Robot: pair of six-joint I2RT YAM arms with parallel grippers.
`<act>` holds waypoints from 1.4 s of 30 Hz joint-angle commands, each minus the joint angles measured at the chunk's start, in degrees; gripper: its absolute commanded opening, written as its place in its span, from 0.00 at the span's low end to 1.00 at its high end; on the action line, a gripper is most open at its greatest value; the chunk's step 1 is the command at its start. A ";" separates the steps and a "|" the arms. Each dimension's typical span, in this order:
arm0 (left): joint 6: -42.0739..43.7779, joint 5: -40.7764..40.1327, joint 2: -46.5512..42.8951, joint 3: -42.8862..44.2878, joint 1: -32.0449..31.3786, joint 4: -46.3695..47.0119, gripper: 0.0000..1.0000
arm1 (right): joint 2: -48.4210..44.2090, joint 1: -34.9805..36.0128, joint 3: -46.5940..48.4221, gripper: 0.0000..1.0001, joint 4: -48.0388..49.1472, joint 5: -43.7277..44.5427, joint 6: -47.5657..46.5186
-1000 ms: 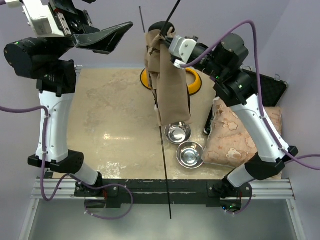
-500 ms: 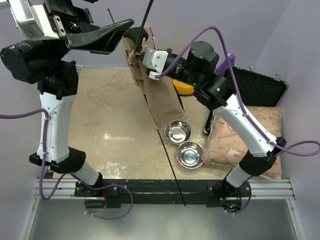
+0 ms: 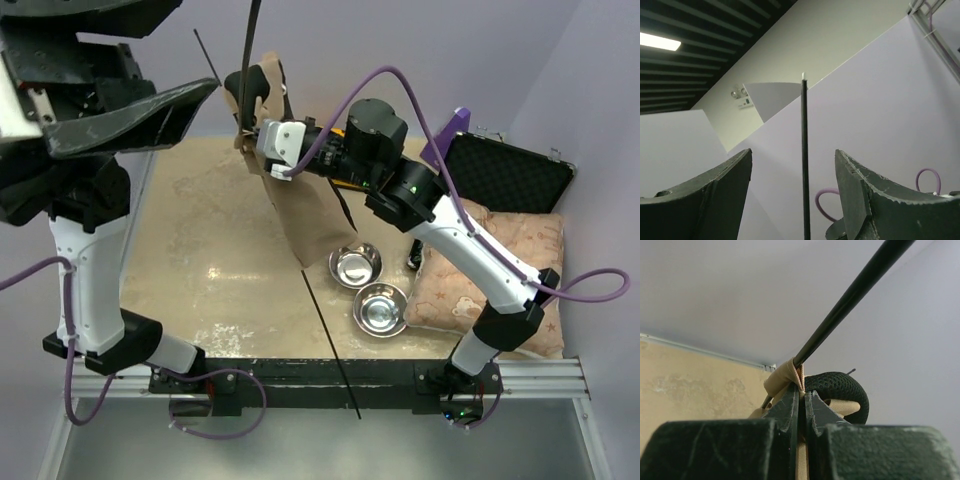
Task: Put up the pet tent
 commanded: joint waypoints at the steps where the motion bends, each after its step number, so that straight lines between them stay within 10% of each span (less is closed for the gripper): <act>1: -3.54 1.08 -2.59 -1.61 -0.40 3.72 0.71 | -0.19 0.74 2.22 0.00 3.44 1.88 1.18; 33: -7.85 -0.15 -2.06 -1.09 -0.40 7.16 0.60 | 3.24 5.39 3.19 0.00 3.70 2.75 1.80; 42: -2.33 -1.55 -3.99 -1.52 -0.40 3.57 0.05 | 2.62 5.66 3.19 0.00 5.37 0.83 5.57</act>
